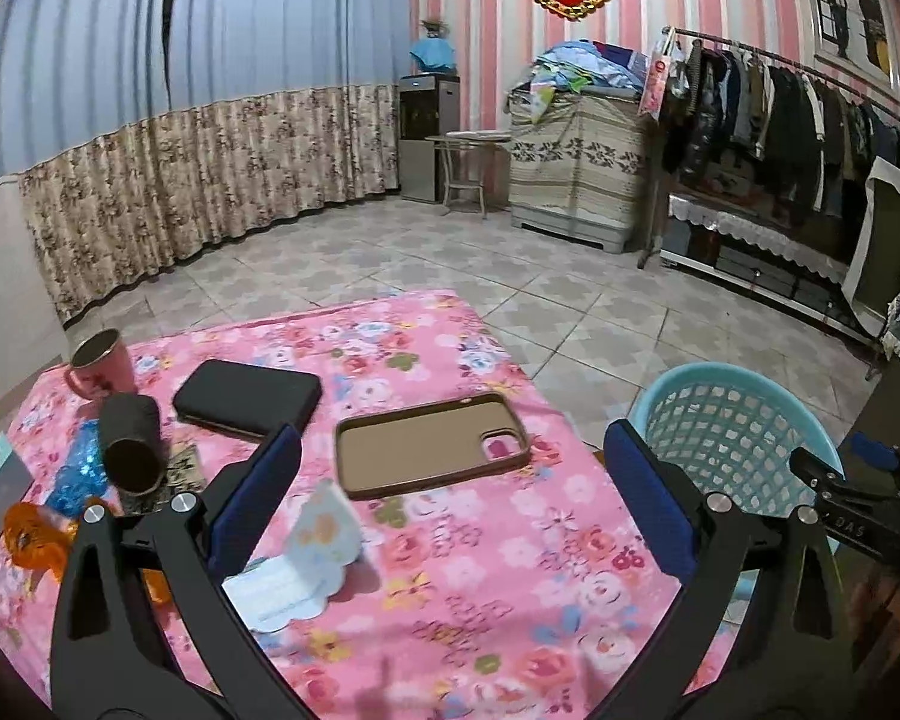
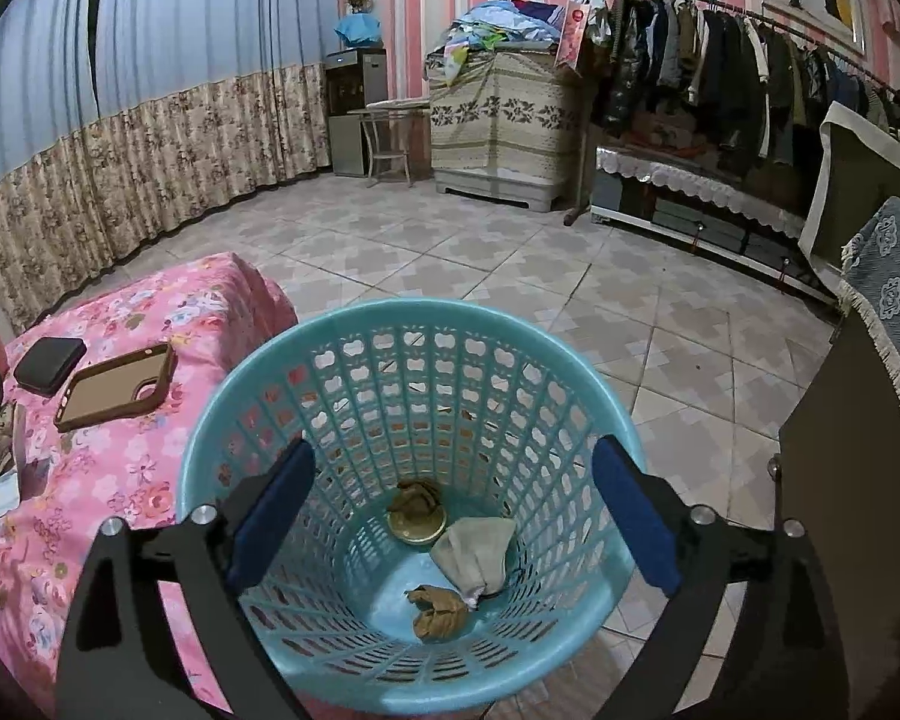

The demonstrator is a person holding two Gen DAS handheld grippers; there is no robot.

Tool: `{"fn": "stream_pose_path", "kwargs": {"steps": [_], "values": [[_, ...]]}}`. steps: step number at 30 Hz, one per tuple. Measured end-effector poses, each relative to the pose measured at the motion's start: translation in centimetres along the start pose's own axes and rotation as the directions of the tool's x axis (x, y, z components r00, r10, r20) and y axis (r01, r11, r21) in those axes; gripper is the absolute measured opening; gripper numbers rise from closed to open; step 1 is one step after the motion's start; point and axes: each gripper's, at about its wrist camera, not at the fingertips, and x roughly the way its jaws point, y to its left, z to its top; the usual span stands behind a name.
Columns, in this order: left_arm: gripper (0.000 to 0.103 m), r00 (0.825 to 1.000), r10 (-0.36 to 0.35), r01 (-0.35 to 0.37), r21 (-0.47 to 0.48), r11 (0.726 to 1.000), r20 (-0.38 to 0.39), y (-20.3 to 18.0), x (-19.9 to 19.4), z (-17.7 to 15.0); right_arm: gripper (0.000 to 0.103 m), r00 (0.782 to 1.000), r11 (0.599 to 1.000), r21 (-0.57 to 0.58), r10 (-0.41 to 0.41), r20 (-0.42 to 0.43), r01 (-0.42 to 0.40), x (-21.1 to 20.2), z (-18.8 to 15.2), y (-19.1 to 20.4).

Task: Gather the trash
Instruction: 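Move the left tool to the round orange lid while the right tool returns to the table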

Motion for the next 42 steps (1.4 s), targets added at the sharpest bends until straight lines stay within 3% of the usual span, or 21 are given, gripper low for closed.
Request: {"fn": "stream_pose_path", "kwargs": {"steps": [6,12,22,30,42], "values": [[0.098,0.999,0.039,-0.038,-0.009,0.999,0.024,2.1,-2.5,-0.7,0.096,0.999,0.999,-0.006,0.049,0.018,-0.049,-2.5,0.1,1.6],[0.098,0.995,0.095,-0.095,-0.013,0.995,0.033,5.9,-5.0,-2.0,0.096,0.993,0.992,-0.066,0.109,0.049,-0.106,-5.3,0.3,6.0],[0.098,0.979,0.2,-0.197,-0.09,0.976,0.033,14.9,-8.2,-3.3,0.096,0.958,0.952,-0.136,0.283,0.049,-0.274,-8.8,1.1,14.8],[0.098,0.965,0.262,-0.26,-0.146,0.954,-0.006,20.4,-7.8,-5.1,0.096,0.939,0.922,-0.217,0.338,0.055,-0.319,-9.8,0.5,21.6],[0.098,0.954,0.289,-0.3,-0.214,0.93,-0.08,26.1,-4.4,-7.4,0.096,0.939,0.906,-0.286,0.34,0.046,-0.314,-6.2,0.1,27.3]]}}
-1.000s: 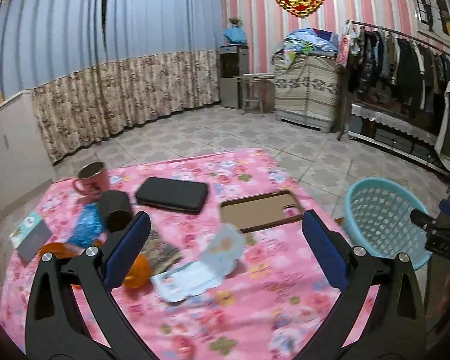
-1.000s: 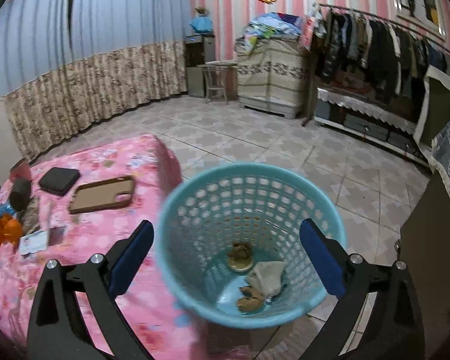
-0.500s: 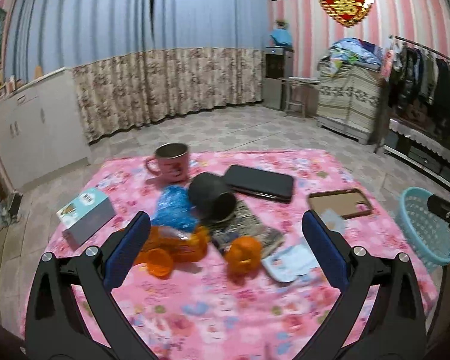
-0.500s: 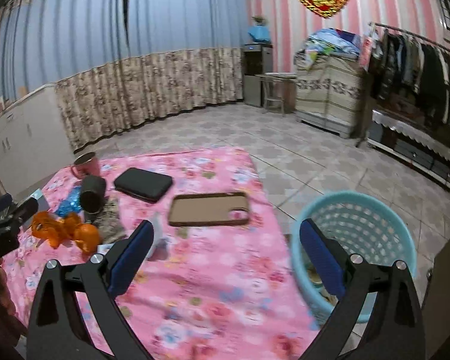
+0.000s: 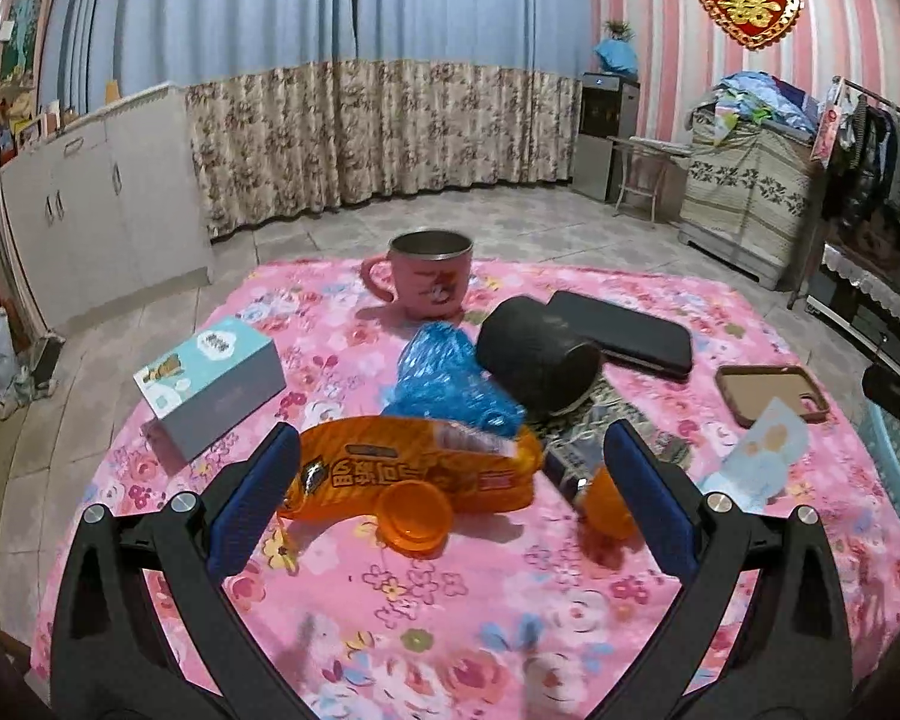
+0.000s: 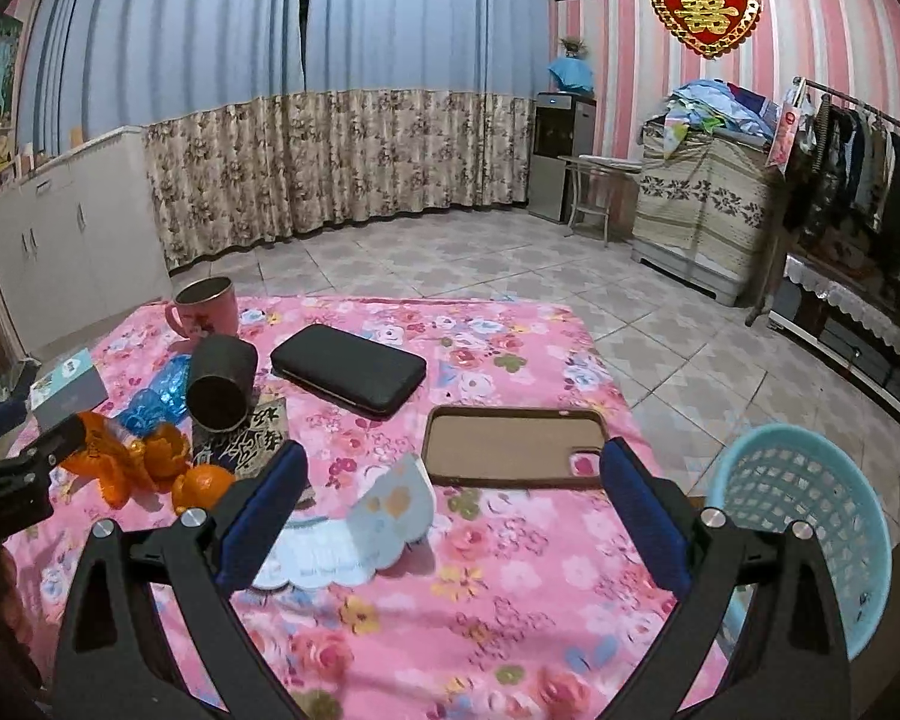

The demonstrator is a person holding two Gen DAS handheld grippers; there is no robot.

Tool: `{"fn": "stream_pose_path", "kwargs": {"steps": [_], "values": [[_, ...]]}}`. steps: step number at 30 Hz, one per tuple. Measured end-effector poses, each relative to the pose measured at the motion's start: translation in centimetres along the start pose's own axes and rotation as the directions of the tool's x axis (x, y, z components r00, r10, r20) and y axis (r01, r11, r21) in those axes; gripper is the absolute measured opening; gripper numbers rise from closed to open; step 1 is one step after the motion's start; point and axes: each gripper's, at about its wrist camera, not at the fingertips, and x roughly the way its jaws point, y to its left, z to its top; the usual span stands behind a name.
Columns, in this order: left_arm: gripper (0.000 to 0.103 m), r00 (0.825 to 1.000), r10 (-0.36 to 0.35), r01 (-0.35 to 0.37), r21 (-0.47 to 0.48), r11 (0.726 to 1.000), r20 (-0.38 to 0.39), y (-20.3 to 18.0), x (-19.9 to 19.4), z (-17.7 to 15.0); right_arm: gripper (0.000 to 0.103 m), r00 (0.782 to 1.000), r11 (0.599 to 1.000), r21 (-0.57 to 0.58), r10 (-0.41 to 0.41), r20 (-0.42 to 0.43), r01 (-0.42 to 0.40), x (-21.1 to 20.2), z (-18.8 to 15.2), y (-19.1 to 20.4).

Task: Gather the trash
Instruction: 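Move the left tool to the round orange lid while the right tool returns to the table, then close the left tool on the round orange lid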

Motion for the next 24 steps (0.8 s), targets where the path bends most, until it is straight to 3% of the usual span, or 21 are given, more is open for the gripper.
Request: {"fn": "stream_pose_path", "kwargs": {"steps": [12,20,24], "values": [[0.098,0.991,-0.013,0.003,-0.077,0.997,-0.13,3.0,3.8,-2.2,0.096,0.997,0.997,-0.07,-0.045,-0.058,0.04,3.6,-2.5,-0.1],[0.097,0.979,-0.023,0.015,-0.041,0.999,-0.202,1.9,6.1,-2.8,0.096,0.994,0.999,-0.043,-0.007,-0.107,0.002,4.5,-2.7,0.2],[0.089,0.976,-0.014,0.005,-0.044,0.999,-0.217,2.6,6.8,-2.7,0.096,0.994,0.997,-0.071,-0.004,-0.113,-0.005,4.7,-2.8,0.8]]}}
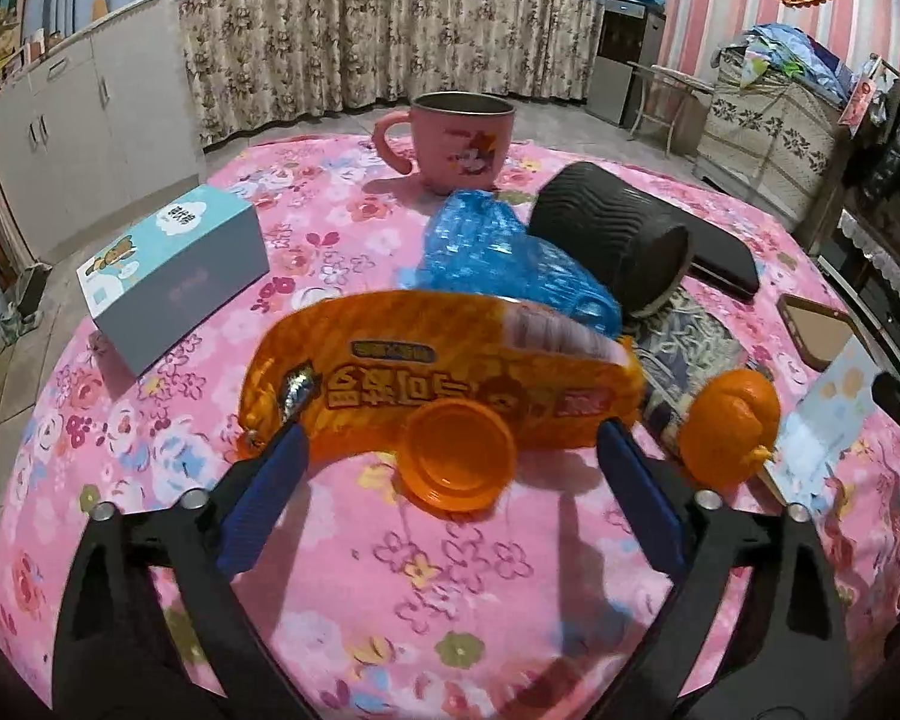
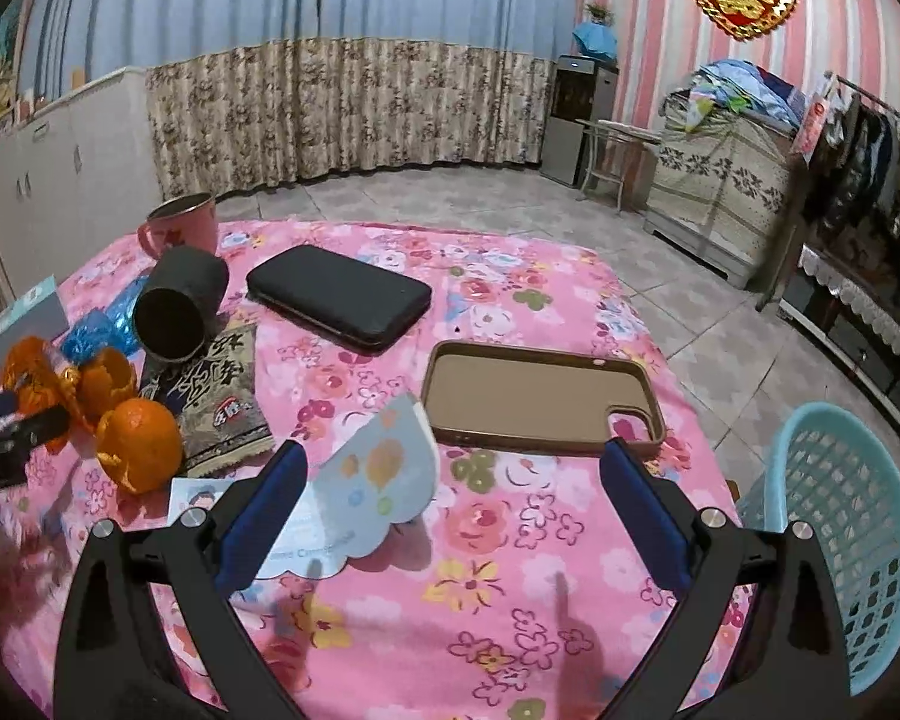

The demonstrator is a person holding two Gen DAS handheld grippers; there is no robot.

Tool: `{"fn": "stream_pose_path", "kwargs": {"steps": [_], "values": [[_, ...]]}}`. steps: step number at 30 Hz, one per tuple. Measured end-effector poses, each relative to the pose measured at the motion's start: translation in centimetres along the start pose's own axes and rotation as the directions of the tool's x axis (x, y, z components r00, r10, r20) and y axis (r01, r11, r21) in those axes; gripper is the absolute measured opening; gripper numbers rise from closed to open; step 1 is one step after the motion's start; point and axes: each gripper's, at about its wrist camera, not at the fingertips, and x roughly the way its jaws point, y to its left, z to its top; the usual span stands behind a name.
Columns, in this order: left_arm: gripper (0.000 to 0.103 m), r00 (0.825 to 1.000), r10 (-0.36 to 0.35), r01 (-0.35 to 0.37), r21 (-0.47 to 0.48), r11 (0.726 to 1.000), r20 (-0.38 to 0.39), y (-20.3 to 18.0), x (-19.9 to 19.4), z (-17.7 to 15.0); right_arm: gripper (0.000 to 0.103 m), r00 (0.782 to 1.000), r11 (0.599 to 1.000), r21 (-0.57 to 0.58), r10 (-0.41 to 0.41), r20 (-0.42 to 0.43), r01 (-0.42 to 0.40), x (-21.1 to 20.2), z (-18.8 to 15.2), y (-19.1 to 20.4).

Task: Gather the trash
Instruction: 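Close the left tool on the round orange lid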

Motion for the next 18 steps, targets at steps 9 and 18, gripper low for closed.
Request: {"fn": "stream_pose_path", "kwargs": {"steps": [9,18], "values": [[0.056,0.997,-0.048,0.047,-0.018,0.999,-0.066,1.1,1.5,0.1,0.096,0.999,0.999,0.015,0.048,-0.016,-0.048,-0.1,0.0,0.7],[0.039,0.994,-0.095,0.096,0.009,0.995,-0.058,0.1,0.9,-0.1,0.096,0.997,0.997,-0.024,0.07,-0.012,-0.07,-0.5,-0.3,2.4]]}}
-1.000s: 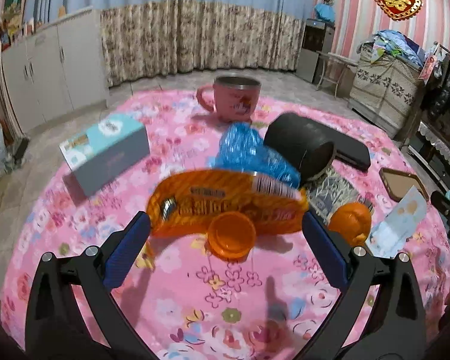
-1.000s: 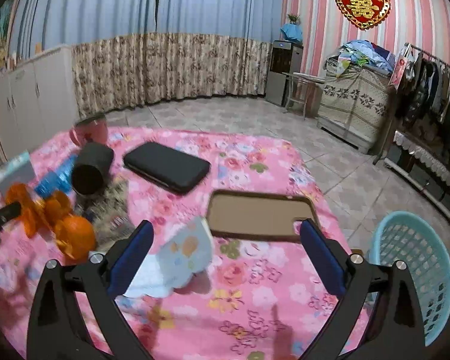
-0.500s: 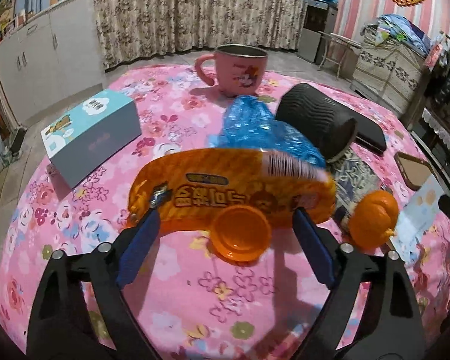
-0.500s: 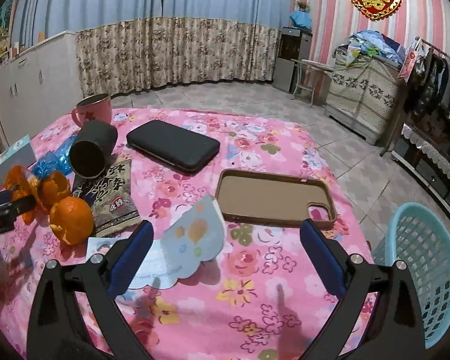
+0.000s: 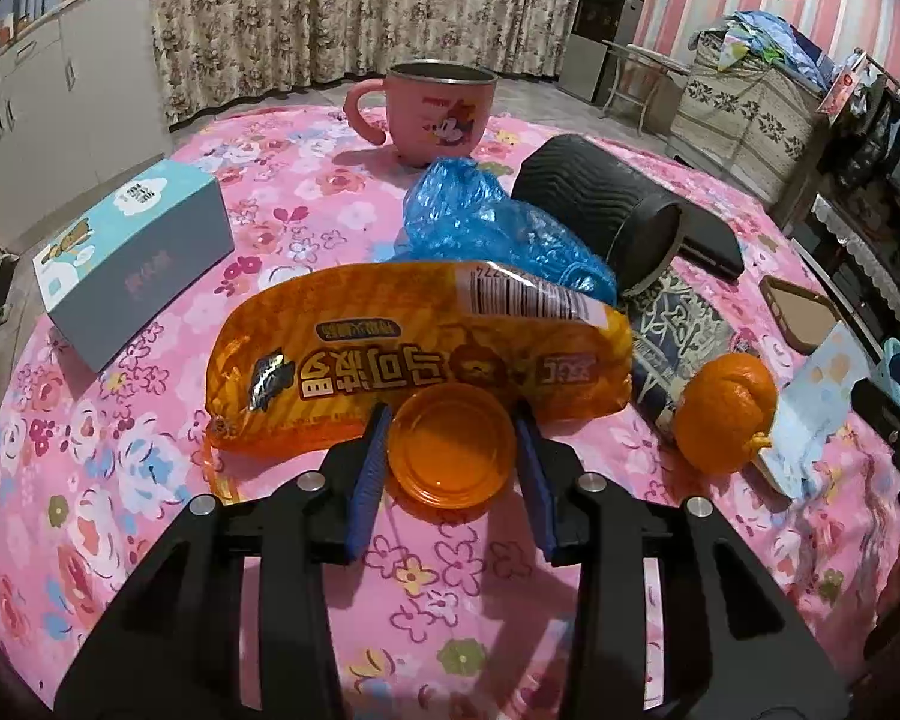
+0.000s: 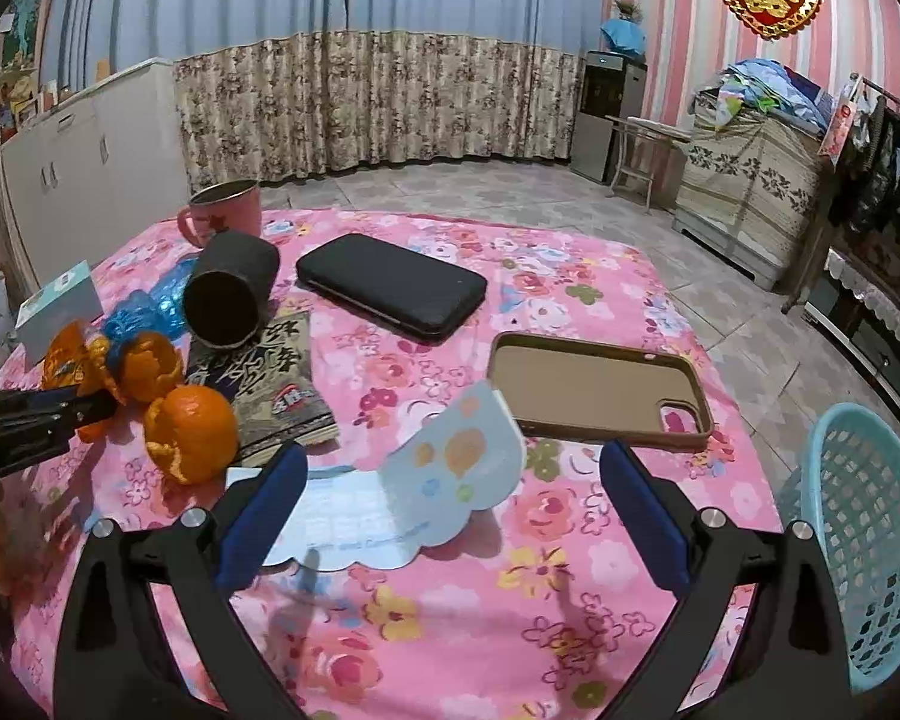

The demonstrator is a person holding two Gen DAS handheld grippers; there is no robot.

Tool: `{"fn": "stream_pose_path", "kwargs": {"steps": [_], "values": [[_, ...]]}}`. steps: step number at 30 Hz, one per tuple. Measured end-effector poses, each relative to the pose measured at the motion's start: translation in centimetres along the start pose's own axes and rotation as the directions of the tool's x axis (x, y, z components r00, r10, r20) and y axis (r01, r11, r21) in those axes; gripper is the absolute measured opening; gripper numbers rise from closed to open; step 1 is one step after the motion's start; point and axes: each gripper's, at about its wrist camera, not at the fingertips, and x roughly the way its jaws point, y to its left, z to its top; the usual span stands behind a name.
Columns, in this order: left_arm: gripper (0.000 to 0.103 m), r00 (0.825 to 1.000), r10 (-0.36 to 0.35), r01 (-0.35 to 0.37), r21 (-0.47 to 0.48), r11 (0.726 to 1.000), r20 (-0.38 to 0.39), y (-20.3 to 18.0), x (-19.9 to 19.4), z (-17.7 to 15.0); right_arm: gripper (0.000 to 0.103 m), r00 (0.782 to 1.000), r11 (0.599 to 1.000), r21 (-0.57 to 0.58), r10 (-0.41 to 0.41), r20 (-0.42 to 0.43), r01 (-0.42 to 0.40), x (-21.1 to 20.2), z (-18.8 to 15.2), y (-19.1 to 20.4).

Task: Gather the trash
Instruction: 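Close the left tool on the round orange lid, then grasp the mandarin orange with the right tool while the left tool holds the lid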

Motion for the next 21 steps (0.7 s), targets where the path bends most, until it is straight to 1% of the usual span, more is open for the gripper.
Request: {"fn": "stream_pose_path", "kwargs": {"steps": [3,6,10,14,17,21], "values": [[0.039,1.0,-0.001,0.001,0.001,1.0,0.03,-0.2,-1.1,0.3,0.096,1.0,1.0,-0.013,0.009,0.002,-0.009,-0.1,-0.1,0.7],[0.039,0.997,0.032,-0.034,0.023,0.999,0.067,-0.5,-2.4,0.6,0.096,1.0,0.999,-0.028,0.023,0.0,-0.023,-0.2,-0.2,1.6],[0.039,0.988,0.079,-0.086,0.048,0.995,0.132,-0.4,-4.5,1.0,0.096,0.999,0.998,-0.042,0.05,0.012,-0.05,-0.6,-0.4,2.9],[0.039,0.984,0.084,-0.087,0.007,0.996,0.155,1.1,-6.1,1.2,0.096,0.996,0.995,-0.04,0.087,0.009,-0.087,-0.7,-0.4,4.2],[0.039,0.98,0.108,-0.109,-0.006,0.994,0.168,1.8,-7.1,1.1,0.096,0.994,0.993,-0.046,0.105,-0.006,-0.105,-0.3,-0.5,5.6],[0.039,0.972,0.14,-0.142,-0.001,0.99,0.187,2.5,-7.8,1.2,0.096,0.995,0.992,-0.074,0.097,-0.017,-0.098,0.2,-0.7,7.4]]}}
